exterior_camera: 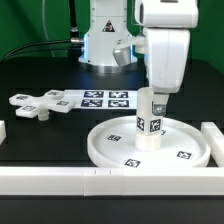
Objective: Assemble round table
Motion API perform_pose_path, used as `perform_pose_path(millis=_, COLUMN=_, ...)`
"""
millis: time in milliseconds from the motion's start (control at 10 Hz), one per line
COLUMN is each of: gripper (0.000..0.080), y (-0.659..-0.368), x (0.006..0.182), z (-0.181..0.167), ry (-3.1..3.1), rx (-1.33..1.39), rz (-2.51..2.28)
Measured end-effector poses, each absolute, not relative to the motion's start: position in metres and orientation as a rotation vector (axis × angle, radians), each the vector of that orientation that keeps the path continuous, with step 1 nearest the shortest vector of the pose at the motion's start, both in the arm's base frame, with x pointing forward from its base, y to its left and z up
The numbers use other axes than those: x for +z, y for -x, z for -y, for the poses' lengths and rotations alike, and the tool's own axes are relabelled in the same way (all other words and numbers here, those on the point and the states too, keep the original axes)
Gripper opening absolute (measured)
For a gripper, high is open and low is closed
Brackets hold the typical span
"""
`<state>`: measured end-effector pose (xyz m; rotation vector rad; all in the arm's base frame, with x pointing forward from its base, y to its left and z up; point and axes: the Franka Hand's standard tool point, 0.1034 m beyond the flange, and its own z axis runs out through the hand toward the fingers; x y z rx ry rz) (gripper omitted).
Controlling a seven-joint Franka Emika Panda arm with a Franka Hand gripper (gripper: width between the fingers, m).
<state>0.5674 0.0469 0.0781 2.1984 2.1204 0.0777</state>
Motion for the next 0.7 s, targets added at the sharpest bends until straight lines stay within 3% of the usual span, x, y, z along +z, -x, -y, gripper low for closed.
perform_pose_path(millis=600, gripper=0.0649, y=-0.5647, x=0.0712, z=-0.0407, ry=-1.92, rx=0.029, rz=-2.361)
perform_pose_path(millis=700, gripper=0.0528, y=-0.5643, x=0.0704, z=-0.0405, ry=-1.923, rx=0.027, rz=-2.361)
